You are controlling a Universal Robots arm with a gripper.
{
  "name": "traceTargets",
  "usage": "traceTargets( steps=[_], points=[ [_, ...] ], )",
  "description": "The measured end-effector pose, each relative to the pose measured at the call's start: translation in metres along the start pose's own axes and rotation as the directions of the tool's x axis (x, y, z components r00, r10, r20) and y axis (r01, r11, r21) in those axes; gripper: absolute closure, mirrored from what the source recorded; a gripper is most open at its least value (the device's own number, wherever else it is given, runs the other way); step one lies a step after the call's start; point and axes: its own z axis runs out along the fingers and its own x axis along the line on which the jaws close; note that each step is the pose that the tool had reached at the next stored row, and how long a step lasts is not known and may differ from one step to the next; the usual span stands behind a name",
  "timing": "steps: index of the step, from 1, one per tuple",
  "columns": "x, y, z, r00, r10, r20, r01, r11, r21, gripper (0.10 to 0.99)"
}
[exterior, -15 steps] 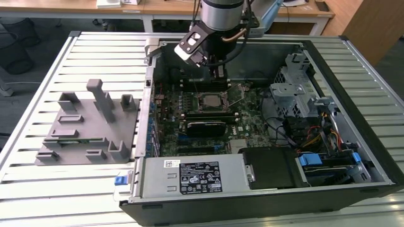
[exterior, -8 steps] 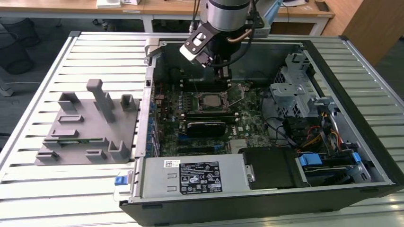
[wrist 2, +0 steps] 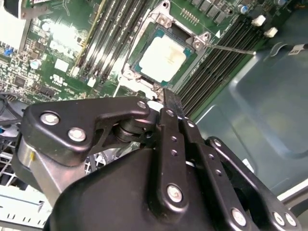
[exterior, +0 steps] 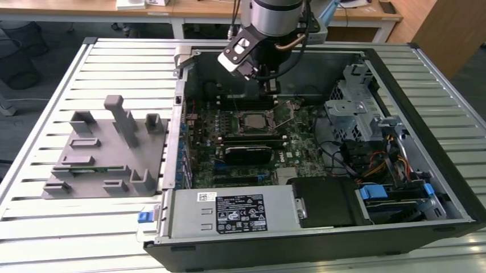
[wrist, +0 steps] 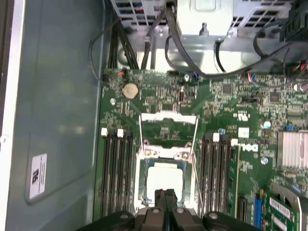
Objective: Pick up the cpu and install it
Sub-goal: 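Close the cpu cover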
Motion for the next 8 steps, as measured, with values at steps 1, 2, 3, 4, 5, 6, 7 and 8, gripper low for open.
traceTargets(
  steps=[1, 2, 3, 4, 5, 6, 7, 8],
  points=[
    [-0.0002, 0.0028, 0.0001, 1.0, 0.0, -0.0012, 0.0, 1.0, 0.0, 0.98],
    [-0.0003, 0.0052, 0.0003, 1.0, 0.0, -0.0039, 0.0, 1.0, 0.001, 0.98],
    [-0.0004, 0.0074, 0.0004, 1.0, 0.0, -0.0079, 0.0, 1.0, 0.002, 0.98],
    [-0.0004, 0.0087, 0.0005, 1.0, 0.001, -0.0098, 0.0, 1.0, 0.002, 0.98],
    [-0.0004, 0.0088, 0.0005, 1.0, 0.0, -0.0097, 0.0, 1.0, 0.002, 0.98],
    [-0.0004, 0.0088, 0.0005, 1.0, 0.001, -0.0098, -0.001, 1.0, 0.002, 0.98],
    [-0.0004, 0.0088, 0.0005, 1.0, 0.001, -0.0098, -0.001, 1.0, 0.002, 0.98],
    [-0.0005, 0.0093, 0.0006, 0.9999, 0.001, -0.01, -0.001, 1.0, 0.002, 0.98]
  ],
)
